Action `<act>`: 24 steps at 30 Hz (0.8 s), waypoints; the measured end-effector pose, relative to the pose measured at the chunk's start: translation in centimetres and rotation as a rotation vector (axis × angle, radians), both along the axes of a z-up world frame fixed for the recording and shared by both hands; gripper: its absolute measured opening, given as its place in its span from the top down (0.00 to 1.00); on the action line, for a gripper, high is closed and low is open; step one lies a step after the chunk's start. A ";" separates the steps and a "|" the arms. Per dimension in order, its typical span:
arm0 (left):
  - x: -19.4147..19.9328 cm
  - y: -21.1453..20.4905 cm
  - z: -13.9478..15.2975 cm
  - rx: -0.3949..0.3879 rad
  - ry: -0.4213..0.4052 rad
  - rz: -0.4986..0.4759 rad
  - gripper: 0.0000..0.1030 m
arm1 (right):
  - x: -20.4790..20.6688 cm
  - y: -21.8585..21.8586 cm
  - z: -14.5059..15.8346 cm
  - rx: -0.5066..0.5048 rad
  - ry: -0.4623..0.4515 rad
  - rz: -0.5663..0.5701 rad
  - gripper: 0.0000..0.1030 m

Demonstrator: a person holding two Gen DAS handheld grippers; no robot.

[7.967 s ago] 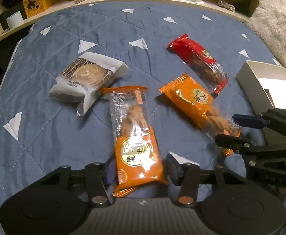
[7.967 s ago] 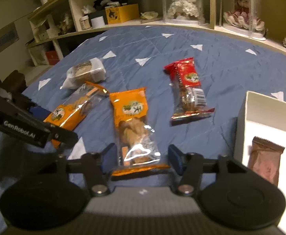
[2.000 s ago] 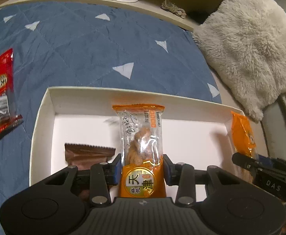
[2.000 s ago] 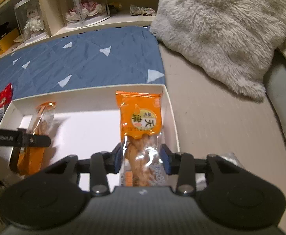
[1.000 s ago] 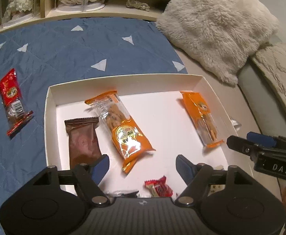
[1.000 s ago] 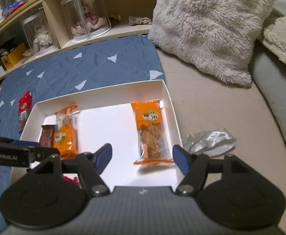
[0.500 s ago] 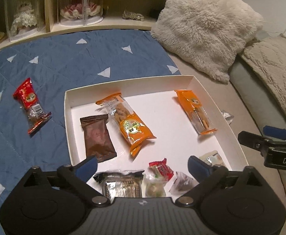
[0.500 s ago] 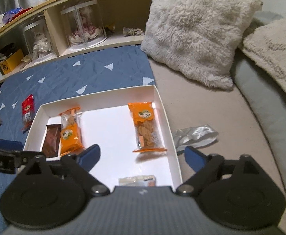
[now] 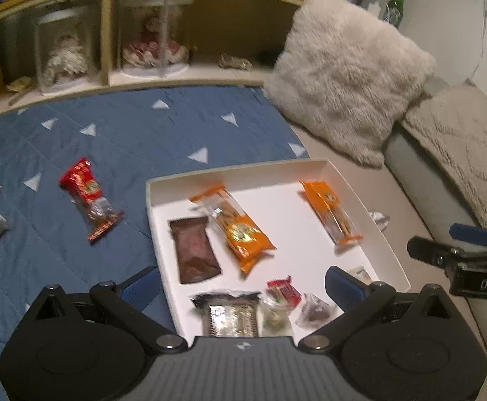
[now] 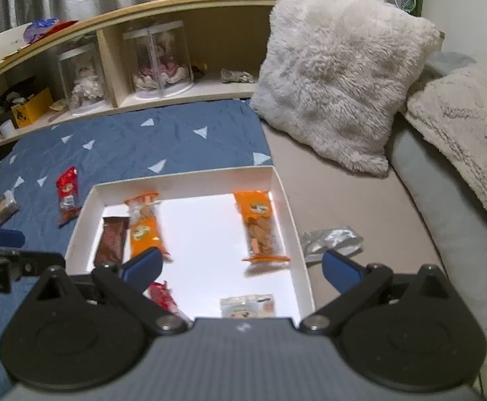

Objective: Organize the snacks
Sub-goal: 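Lift both open tools away from the box, then move both tools toward the white-wrapped cake and red bar on the quilt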

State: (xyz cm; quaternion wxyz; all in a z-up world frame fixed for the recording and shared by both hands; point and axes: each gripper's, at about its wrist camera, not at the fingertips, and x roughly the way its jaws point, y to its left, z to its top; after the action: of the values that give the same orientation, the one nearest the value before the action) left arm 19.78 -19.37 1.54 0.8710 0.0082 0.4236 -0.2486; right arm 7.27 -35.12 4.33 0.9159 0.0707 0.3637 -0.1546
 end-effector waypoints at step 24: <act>3.7 15.8 -0.1 0.025 -0.051 0.205 0.00 | 7.3 9.1 -0.1 0.031 -0.052 0.130 0.01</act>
State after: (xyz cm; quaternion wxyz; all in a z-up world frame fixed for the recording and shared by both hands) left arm 23.43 -3.61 1.41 0.9022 -0.0179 0.4030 -0.1524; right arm 14.60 -25.99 4.26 0.9319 0.0650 0.3461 -0.0874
